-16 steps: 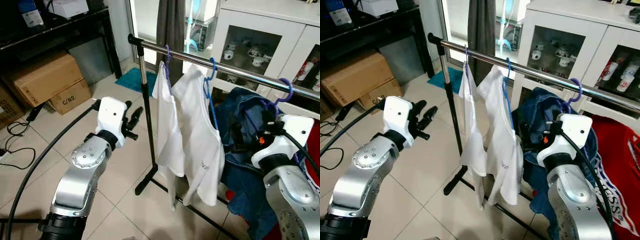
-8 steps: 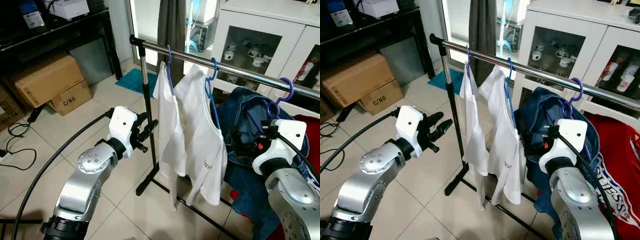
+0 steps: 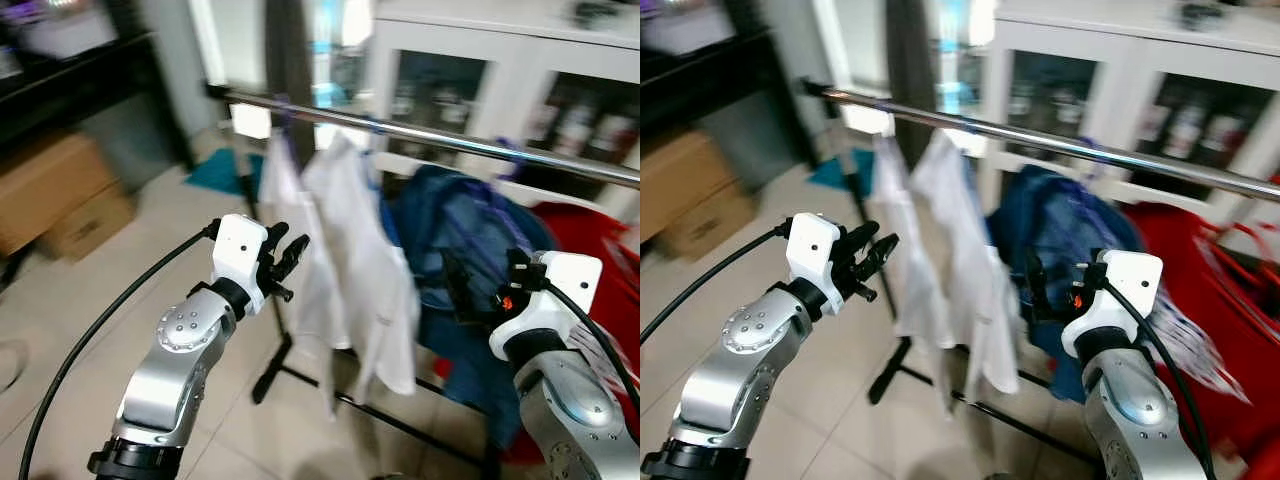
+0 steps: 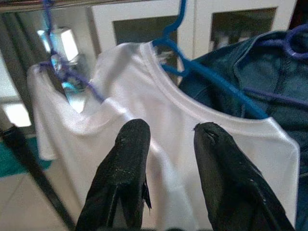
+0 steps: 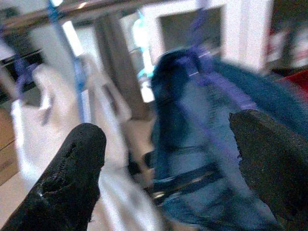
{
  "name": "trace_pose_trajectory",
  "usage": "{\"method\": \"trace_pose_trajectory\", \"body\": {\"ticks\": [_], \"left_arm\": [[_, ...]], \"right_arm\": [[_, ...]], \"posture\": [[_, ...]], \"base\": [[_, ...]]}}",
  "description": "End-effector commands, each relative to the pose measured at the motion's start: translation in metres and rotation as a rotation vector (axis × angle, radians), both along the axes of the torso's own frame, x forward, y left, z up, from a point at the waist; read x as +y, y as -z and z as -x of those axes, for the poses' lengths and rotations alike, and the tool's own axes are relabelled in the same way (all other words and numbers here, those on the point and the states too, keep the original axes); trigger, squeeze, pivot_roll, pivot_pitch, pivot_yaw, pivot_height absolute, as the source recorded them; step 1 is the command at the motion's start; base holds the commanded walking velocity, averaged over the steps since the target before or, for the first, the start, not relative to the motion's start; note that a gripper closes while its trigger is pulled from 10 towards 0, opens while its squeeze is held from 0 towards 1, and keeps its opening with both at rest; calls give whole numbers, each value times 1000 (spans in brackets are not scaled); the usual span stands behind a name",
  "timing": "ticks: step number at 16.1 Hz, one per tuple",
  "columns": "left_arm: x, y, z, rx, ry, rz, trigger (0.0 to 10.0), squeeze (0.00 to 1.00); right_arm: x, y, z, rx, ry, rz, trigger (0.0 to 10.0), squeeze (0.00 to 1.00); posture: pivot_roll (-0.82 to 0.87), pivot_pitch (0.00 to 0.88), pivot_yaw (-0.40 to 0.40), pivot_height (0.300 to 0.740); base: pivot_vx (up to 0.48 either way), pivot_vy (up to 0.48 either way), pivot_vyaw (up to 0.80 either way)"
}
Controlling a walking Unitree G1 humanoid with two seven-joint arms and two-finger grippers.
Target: Hang hanger
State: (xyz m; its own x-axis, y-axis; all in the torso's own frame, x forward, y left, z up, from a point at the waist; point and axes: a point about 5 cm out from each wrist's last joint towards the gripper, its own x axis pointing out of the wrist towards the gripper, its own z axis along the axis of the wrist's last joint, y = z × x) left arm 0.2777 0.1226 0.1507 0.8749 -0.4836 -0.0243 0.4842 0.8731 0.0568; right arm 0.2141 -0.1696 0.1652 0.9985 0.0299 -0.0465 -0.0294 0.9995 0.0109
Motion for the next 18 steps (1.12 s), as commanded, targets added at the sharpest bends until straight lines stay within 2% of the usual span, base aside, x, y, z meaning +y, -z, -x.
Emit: {"method": "trace_pose_trajectory", "body": {"ticks": [1,5,8,10,12,18], "left_arm": [[6,-4,-4,-19,-41,6,10000,0],[6,-4,-3,-47,-32,-3,10000,0],[5,-4,-3,-53,-38,-3,10000,0],[5,-3,-3,-55,-43,-3,10000,0],[7,-2,-3,-38,-49,7,10000,0],[5,-3,7,-22,127,-47,10000,0]], "right_arm": [[1,-10,1,-63,2,5,10000,0],[-5,-12,1,-72,38,17,10000,0],[-4,-7,1,-49,12,-14,10000,0],[-3,-6,0,-60,10,-40,10000,0],[-2,-8,-3,-64,-24,-22,10000,0],[4,-13,-14,-51,-141,-6,10000,0]], "posture": [[-111,5,66,740],[-122,7,60,740],[-120,8,48,740],[-118,6,45,740],[-114,6,44,740],[-94,9,42,740]], "base": [[0,0,-800],[0,0,-772],[0,0,0],[0,-426,0],[0,-204,0],[0,0,0]]}}
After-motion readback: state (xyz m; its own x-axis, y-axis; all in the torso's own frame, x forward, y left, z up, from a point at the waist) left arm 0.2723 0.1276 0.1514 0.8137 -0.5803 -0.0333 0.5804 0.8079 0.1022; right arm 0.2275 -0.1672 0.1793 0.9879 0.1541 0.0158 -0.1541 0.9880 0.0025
